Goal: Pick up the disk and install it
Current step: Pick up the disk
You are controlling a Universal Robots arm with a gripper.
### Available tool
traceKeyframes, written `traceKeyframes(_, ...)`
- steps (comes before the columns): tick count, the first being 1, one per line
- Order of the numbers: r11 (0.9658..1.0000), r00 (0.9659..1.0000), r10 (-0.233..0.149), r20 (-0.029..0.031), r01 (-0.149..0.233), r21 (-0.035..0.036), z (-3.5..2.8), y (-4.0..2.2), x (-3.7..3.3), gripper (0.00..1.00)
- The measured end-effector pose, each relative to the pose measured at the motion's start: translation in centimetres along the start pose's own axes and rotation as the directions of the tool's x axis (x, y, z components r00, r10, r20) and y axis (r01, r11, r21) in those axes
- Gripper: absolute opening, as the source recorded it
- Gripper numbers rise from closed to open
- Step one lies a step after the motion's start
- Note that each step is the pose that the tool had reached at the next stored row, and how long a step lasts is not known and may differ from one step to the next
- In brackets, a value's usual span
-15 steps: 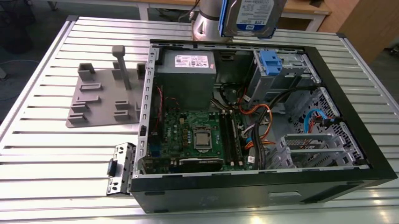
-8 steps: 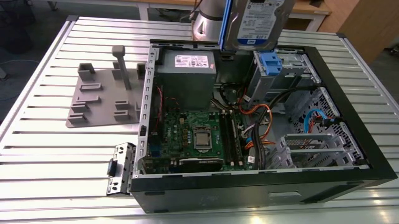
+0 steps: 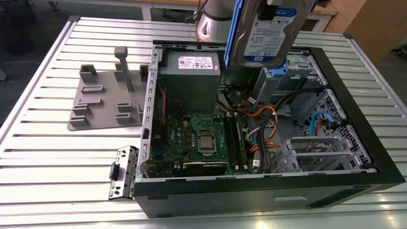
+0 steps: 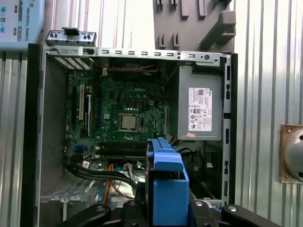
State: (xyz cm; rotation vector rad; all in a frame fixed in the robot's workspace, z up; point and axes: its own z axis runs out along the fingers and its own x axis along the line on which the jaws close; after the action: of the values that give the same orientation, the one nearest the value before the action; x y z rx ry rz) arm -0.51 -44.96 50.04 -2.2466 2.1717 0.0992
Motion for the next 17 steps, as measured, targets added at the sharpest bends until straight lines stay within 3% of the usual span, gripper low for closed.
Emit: traceKeyframes(17, 1.0000, 1.0000, 0.008, 0.0003, -0.008, 0.0004, 0.85, 0.17, 6.12, 0.36)
